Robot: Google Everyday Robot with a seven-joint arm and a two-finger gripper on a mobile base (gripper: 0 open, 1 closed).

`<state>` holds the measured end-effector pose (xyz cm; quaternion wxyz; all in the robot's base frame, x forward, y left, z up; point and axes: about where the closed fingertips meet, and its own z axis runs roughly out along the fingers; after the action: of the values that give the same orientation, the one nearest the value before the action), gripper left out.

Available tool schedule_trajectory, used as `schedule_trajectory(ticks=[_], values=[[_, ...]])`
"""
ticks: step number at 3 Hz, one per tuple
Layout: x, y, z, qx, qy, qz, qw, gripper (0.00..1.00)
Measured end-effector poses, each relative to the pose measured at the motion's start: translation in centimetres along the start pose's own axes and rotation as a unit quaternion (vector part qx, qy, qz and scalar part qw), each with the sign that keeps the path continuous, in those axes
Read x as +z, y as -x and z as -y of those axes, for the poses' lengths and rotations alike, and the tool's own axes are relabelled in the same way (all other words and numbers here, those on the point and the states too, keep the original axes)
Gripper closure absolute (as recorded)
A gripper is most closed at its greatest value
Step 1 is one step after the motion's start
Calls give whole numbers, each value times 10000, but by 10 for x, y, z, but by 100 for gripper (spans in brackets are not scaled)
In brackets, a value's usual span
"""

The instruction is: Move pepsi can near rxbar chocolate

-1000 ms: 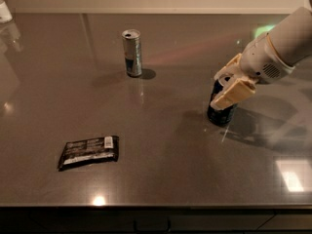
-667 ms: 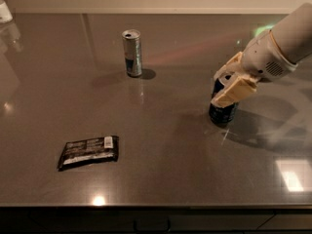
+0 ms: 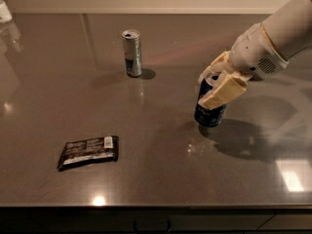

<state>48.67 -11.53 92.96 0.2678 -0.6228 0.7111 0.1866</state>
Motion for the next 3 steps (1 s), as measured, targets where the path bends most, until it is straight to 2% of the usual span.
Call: schedule_trajectory(ticks=[1, 3], values=[[14, 21, -22, -201, 371, 186, 9989, 100], [47, 59, -54, -760, 706, 259, 9943, 100]])
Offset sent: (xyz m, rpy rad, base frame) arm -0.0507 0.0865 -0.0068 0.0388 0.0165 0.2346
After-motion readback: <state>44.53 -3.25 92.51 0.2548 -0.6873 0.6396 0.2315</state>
